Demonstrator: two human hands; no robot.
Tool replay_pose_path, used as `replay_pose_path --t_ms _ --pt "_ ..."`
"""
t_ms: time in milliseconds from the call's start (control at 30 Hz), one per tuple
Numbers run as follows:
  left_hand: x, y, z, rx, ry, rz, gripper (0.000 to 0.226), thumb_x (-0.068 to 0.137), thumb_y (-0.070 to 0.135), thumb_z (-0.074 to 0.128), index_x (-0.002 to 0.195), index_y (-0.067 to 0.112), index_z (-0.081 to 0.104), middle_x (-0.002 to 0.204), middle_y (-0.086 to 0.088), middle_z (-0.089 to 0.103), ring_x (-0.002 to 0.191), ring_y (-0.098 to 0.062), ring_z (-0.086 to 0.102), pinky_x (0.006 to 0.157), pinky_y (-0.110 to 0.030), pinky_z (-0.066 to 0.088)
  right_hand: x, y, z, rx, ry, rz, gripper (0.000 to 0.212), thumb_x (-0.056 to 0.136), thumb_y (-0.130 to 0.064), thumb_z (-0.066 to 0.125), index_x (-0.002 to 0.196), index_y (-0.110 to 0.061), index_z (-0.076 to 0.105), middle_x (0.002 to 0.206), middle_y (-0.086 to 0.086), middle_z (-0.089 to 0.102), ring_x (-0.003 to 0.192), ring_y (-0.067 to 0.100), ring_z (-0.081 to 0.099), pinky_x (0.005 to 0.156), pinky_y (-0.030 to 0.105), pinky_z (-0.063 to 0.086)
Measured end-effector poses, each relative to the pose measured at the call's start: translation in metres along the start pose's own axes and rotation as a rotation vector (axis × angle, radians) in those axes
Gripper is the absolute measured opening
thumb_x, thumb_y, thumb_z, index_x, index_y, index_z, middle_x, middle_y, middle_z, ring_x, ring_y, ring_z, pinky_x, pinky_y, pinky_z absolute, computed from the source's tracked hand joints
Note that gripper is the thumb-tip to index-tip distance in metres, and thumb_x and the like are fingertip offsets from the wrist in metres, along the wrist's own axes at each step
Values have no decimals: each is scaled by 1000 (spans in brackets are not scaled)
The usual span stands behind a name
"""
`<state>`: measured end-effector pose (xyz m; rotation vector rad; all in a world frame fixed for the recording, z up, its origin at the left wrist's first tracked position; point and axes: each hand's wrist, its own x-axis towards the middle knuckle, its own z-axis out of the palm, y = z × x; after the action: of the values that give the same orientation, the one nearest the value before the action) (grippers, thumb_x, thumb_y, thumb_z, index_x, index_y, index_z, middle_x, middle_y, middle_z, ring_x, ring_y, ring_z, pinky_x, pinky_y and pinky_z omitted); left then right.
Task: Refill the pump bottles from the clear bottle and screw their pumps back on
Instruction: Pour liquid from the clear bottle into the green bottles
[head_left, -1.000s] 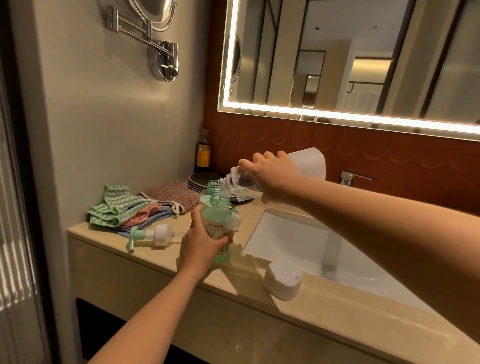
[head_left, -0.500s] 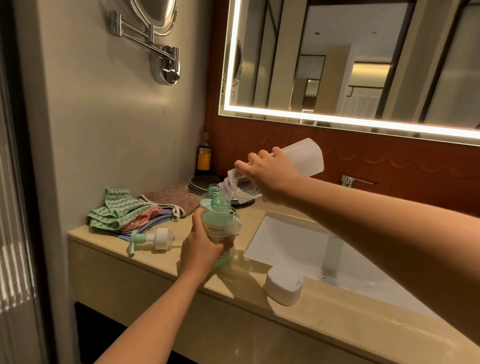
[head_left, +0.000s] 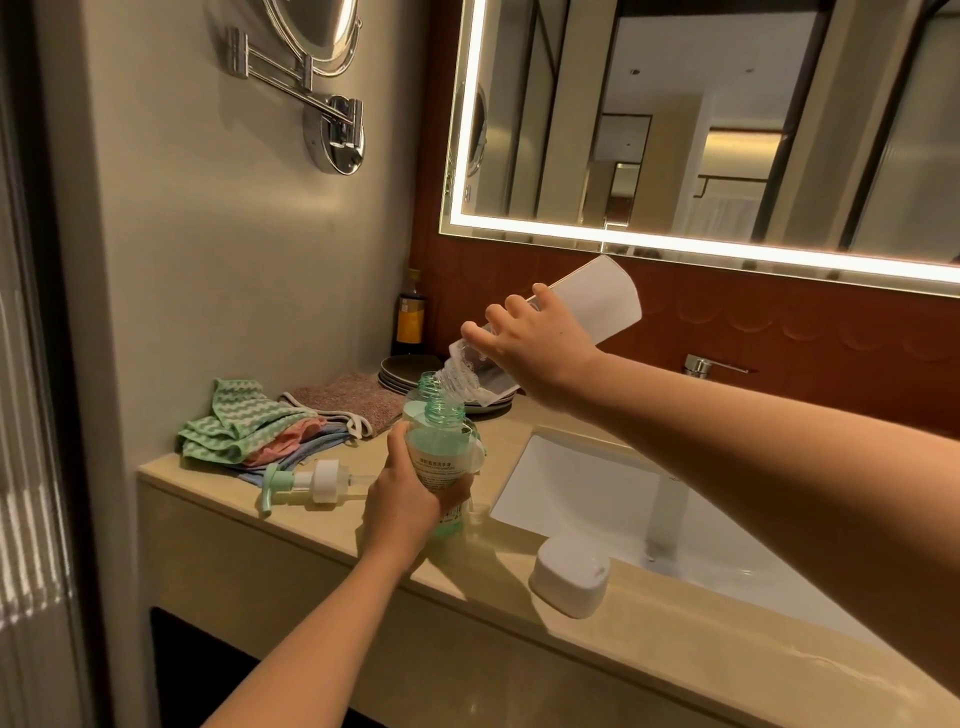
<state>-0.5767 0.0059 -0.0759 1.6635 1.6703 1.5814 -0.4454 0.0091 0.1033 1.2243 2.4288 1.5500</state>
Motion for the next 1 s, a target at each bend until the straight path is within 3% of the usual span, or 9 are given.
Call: replay_pose_path --t_ms 133,333,433,533,667,800,1000 --pt "0 -1 0 23 9 24 94 67 53 73 138 26 18 125 -7 56 107 -28 57 79 -42 53 -5 -5 8 139 -28 70 63 86 -24 62 138 -17 27 129 13 46 116 30 44 102 46 32" --pt "3 -5 3 4 5 38 92 69 39 76 138 30 16 129 -4 53 111 -23 55 82 -41 53 -26 -15 28 580 -132 355 82 70 -26 78 136 -22 30 124 6 49 113 25 46 95 41 39" --pt "4 -6 2 -39 -13 32 92 67 48 75 137 34 16 130 -1 51 113 -21 53 83 -45 53 -38 -15 37 756 -167 497 82 69 -27 79 135 -23 30 125 5 50 111 24 48 92 39 43" --pt "5 -5 0 -39 -12 26 100 56 69 67 136 34 20 134 -1 46 119 -22 48 91 -48 49 -55 -14 48 886 -174 588 79 69 -27 79 133 -23 32 127 4 50 111 22 49 88 36 45" --pt "6 -5 -3 -122 -52 22 105 50 72 65 137 29 26 139 -2 43 125 -23 43 99 -51 42 -83 -8 58 1164 -71 778 73 67 -26 81 126 -20 39 123 0 51 107 17 51 75 26 46" --pt "2 -5 -8 -122 24 9 100 56 68 63 138 24 27 137 -6 42 122 -24 43 96 -45 42 -119 -7 61 1403 71 1001 75 67 -26 82 126 -17 38 106 -6 46 92 10 47 57 14 32" --pt "-19 8 -17 135 166 175 88 69 76 45 127 10 40 129 -13 42 118 -31 41 94 -48 39 -186 -20 60 1505 203 1182 82 69 -34 79 134 -19 32 122 5 49 104 20 51 81 34 49"
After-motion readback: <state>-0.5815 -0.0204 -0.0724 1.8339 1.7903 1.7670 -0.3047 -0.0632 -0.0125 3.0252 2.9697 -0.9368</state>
